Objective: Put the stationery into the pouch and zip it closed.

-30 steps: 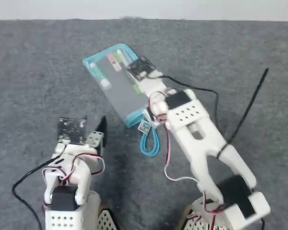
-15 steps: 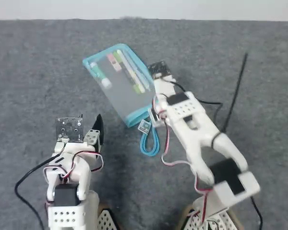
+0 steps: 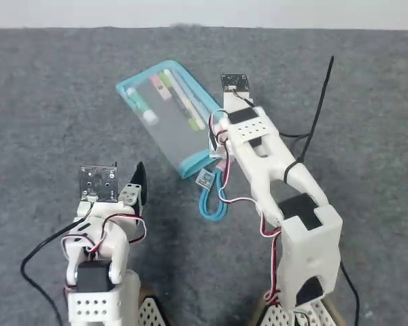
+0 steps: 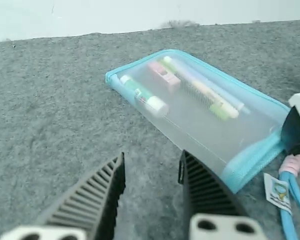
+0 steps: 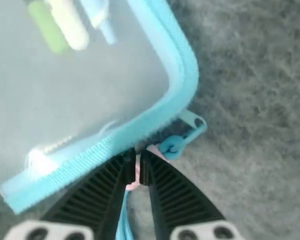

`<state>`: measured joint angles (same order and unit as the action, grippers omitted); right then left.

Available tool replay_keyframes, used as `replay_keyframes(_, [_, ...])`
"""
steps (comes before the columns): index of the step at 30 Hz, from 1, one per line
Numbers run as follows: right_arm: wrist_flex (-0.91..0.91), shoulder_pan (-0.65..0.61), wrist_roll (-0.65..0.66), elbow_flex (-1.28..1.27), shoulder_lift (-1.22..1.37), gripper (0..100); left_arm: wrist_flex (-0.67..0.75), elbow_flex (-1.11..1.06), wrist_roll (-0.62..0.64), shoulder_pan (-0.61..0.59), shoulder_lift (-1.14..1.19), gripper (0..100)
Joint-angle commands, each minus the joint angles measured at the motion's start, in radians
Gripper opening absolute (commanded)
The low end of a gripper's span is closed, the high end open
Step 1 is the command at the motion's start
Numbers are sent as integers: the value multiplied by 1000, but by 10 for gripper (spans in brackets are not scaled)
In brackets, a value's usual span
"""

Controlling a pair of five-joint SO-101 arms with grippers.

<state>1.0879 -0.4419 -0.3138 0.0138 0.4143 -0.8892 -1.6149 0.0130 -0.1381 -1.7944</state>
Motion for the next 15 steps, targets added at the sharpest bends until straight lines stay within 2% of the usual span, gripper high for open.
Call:
replay_keyframes(1, [107,10,-15,81,-50,14,34,15,-2,-3,-25,167])
replay_keyframes(7, [194,-18,-26,103,-79,191,32,15,-2,-3,-25,167])
replay_keyframes(15, [104,-24,-64,112,2,191,32,15,-2,2,-25,167])
